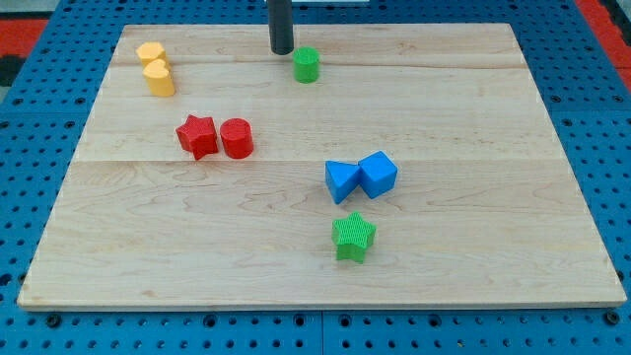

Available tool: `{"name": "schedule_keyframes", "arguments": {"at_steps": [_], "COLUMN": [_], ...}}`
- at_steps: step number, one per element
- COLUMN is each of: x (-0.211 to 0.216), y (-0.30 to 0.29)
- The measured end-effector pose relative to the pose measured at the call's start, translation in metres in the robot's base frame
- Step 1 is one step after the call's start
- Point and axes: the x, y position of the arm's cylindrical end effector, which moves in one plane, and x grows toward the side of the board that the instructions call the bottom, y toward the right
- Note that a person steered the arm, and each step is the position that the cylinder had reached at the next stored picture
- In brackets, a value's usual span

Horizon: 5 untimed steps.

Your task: Push the green circle into the blue triangle

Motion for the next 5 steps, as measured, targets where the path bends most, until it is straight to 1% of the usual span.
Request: {"name": "schedule_keyframes", "arguments": {"at_steps": [1, 2, 3, 4, 5], "x": [0.022, 0.004, -0.013, 0.015, 0.053], "y": [-0.016, -0.016, -0.001, 0.018, 0.015]}}
